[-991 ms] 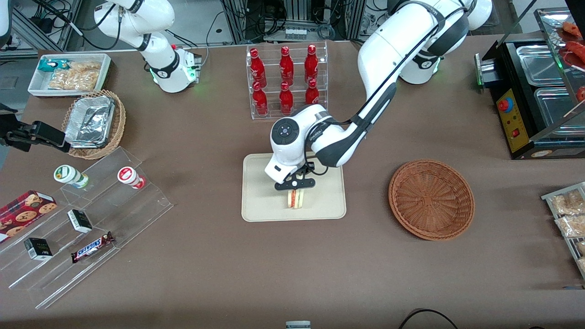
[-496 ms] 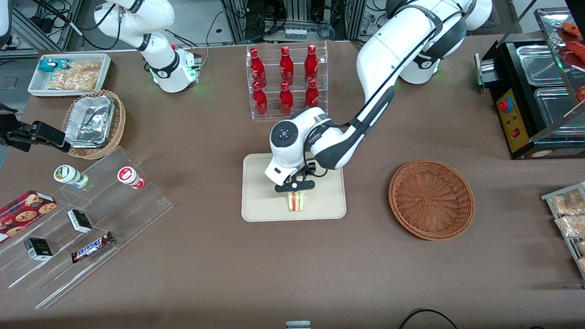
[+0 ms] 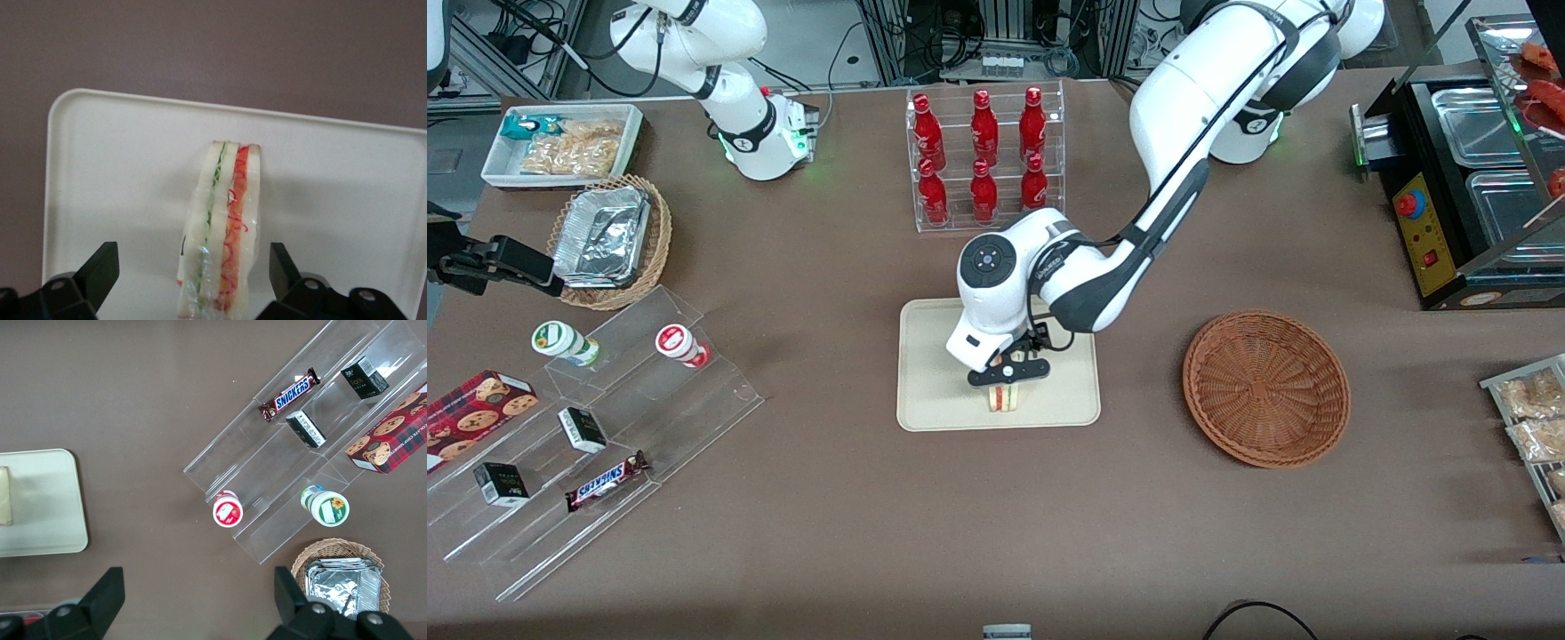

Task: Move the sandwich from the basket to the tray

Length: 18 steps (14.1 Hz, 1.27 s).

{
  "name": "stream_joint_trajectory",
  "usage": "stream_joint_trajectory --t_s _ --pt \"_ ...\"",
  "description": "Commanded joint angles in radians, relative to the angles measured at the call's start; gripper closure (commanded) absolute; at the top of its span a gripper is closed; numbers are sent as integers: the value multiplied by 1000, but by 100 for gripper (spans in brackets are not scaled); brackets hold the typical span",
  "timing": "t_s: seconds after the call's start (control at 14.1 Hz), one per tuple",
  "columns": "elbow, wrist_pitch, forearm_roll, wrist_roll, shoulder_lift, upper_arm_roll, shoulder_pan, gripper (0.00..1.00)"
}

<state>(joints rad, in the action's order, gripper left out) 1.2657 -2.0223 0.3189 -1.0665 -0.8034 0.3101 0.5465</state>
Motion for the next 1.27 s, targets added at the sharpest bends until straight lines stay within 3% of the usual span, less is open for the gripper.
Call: stream_joint_trajectory --t_s 0.0,0.28,0.71,1.06,1.2 --pt "3 56 8 -17 82 -43 -12 0" --pt "52 203 14 35 234 -43 -141 0" --pt "329 238 -8 235 521 -42 -350 0" --pt "327 405 -141 619 650 -43 -552 0" --pt "325 477 -149 707 702 -43 -609 0"
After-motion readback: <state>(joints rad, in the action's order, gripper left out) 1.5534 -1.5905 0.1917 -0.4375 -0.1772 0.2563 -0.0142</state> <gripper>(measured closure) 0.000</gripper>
